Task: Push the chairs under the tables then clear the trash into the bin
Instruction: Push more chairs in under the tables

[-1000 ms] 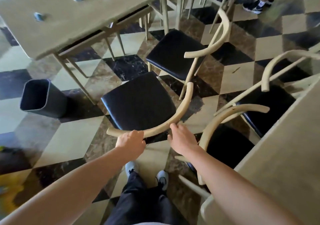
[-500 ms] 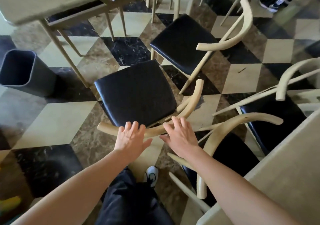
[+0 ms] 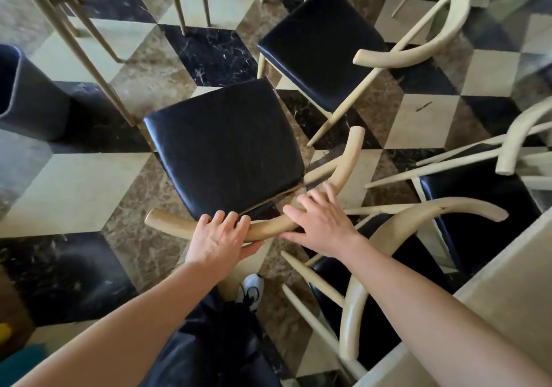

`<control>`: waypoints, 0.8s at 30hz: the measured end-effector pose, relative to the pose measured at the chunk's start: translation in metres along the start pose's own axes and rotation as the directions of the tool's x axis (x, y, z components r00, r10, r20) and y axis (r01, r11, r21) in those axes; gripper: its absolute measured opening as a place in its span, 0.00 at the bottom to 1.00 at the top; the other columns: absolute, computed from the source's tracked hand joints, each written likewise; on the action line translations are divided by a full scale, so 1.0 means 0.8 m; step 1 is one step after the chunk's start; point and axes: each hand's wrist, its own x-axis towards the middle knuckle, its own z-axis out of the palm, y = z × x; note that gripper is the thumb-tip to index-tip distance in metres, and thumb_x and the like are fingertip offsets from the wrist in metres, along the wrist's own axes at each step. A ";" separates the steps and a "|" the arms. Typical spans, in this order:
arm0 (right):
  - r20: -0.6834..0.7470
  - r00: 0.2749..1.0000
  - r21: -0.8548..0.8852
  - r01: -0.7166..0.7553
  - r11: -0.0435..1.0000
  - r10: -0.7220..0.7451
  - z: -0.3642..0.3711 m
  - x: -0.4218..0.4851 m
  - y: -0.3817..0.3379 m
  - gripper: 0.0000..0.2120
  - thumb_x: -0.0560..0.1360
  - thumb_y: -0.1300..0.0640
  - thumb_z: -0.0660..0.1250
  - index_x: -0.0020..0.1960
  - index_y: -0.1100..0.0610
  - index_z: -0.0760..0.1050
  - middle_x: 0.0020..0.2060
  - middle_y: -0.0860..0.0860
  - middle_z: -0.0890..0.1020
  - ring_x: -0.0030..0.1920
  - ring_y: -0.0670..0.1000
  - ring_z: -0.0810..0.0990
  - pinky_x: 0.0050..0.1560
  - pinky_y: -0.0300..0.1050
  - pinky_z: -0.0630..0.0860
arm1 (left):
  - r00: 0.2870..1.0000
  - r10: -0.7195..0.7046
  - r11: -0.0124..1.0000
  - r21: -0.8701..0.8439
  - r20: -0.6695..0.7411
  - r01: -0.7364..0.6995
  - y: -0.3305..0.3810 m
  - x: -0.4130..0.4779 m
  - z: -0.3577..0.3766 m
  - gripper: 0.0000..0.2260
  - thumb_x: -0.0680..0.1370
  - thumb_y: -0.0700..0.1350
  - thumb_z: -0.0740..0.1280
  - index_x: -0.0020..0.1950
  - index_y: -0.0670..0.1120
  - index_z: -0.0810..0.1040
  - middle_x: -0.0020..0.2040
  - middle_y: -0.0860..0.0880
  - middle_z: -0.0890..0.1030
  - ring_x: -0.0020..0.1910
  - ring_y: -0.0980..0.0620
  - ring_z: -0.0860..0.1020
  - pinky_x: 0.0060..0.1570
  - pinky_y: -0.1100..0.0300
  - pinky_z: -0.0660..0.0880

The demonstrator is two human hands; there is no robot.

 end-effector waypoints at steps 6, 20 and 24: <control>-0.014 1.000 -0.007 0.021 1.000 -0.021 0.003 0.003 -0.001 0.28 0.77 0.31 0.52 0.61 0.51 0.75 0.52 0.55 0.79 0.56 0.59 0.75 0.66 0.69 0.61 | 0.997 0.063 0.997 -0.036 -0.053 -0.065 -0.016 0.006 0.012 0.24 0.76 0.67 0.62 0.44 0.45 0.76 0.33 0.48 0.74 0.31 0.44 0.74 0.30 0.52 0.72; -0.193 0.979 -0.031 0.063 0.998 -0.068 0.005 0.062 -0.015 0.29 0.76 0.30 0.52 0.55 0.52 0.77 0.46 0.55 0.80 0.48 0.60 0.77 0.58 0.66 0.68 | 0.968 0.147 0.985 -0.056 -0.202 -0.161 -0.090 0.024 0.014 0.23 0.77 0.65 0.62 0.43 0.45 0.76 0.33 0.49 0.74 0.29 0.46 0.73 0.27 0.54 0.72; -0.275 0.961 -0.017 0.014 1.000 -0.018 -0.004 0.103 -0.035 0.29 0.76 0.30 0.53 0.51 0.53 0.78 0.42 0.54 0.80 0.45 0.59 0.77 0.55 0.64 0.69 | 0.963 0.163 0.984 -0.040 -0.214 -0.175 -0.139 0.040 0.004 0.24 0.78 0.66 0.61 0.42 0.45 0.76 0.33 0.48 0.73 0.29 0.46 0.72 0.27 0.53 0.72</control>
